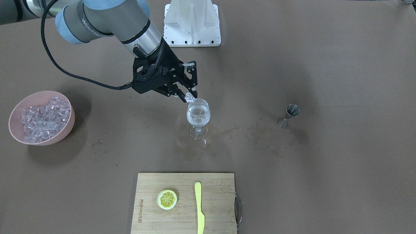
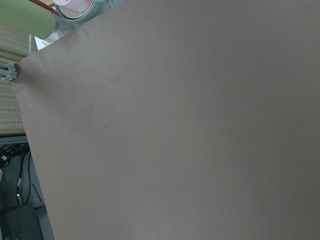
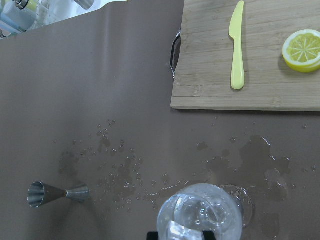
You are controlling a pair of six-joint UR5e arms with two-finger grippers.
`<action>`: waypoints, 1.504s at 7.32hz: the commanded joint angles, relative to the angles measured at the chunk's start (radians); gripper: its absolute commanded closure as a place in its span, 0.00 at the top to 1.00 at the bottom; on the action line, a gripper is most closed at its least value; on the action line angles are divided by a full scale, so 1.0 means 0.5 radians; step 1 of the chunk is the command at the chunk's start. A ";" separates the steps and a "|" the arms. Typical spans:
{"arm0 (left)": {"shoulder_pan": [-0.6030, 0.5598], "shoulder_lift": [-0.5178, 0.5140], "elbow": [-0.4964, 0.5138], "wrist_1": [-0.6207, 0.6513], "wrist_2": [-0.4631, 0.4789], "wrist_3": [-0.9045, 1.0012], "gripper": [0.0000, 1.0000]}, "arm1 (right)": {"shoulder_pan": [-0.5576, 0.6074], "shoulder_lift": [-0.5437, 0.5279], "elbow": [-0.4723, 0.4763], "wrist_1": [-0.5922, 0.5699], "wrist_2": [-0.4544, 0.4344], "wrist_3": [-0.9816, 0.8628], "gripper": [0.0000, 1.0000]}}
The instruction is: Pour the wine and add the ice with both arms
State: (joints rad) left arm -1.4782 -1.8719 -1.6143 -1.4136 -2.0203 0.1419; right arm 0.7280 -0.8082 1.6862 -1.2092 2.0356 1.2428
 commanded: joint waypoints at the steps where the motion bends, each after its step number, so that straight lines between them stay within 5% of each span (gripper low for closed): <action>1: 0.002 -0.005 0.004 -0.001 0.000 -0.001 0.99 | -0.020 0.042 -0.062 -0.002 -0.021 0.000 0.00; 3: -0.001 -0.008 0.004 -0.001 0.000 -0.001 0.99 | -0.035 0.036 -0.062 -0.002 -0.022 -0.001 0.07; 4: 0.002 -0.008 0.007 -0.001 0.000 -0.001 0.99 | -0.039 0.033 -0.062 -0.002 -0.022 0.003 0.39; 5: -0.001 -0.011 0.016 -0.001 0.000 -0.001 0.99 | -0.042 0.033 -0.062 -0.002 -0.022 0.003 0.90; 6: 0.002 -0.021 0.017 -0.001 0.000 -0.011 0.99 | -0.045 0.045 -0.062 -0.005 -0.034 0.006 0.99; 9: -0.001 -0.018 0.013 -0.004 -0.024 -0.011 0.99 | -0.023 0.003 0.115 -0.097 0.000 0.107 1.00; 11: -0.016 0.101 0.026 -0.221 -0.034 -0.026 0.99 | 0.273 -0.183 0.391 -0.482 0.326 -0.124 1.00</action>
State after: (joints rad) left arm -1.4812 -1.8588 -1.6033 -1.4528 -2.0329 0.1334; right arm 0.7766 -0.8428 1.8025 -1.3483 2.1014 1.2561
